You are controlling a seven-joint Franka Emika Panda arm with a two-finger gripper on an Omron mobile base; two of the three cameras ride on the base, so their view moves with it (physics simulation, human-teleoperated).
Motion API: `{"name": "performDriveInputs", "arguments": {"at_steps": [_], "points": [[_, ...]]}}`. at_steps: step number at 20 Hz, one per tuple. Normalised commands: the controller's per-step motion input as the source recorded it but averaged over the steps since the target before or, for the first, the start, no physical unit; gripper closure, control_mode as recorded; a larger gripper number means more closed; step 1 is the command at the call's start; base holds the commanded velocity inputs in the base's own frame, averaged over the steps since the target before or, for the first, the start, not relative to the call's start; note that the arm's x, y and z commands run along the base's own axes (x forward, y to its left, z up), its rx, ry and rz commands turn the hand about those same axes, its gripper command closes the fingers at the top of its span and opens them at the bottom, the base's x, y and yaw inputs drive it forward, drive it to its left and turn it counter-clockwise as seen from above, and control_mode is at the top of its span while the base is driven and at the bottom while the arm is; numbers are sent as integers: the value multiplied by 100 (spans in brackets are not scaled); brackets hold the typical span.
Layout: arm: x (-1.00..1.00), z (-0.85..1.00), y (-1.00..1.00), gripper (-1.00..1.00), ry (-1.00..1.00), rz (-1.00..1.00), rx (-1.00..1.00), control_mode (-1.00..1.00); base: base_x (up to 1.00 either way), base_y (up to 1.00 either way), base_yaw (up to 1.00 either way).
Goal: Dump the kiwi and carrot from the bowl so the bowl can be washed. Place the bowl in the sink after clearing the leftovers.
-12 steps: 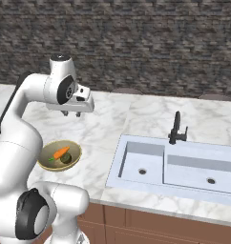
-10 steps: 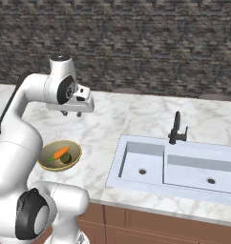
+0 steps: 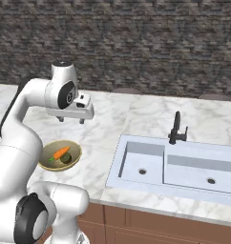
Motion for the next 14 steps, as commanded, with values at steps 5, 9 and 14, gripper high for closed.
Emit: {"name": "performDriveInputs", "arguments": {"at_steps": [5,9,14], "points": [[-15,-94,0,-100,21,-2,0,-100,0,0,0],[0,-99,0,-100,25,-4,0,-100,0,0,0],[6,-86,0,-100,10,-5,6,-100,0,0,0]]}}
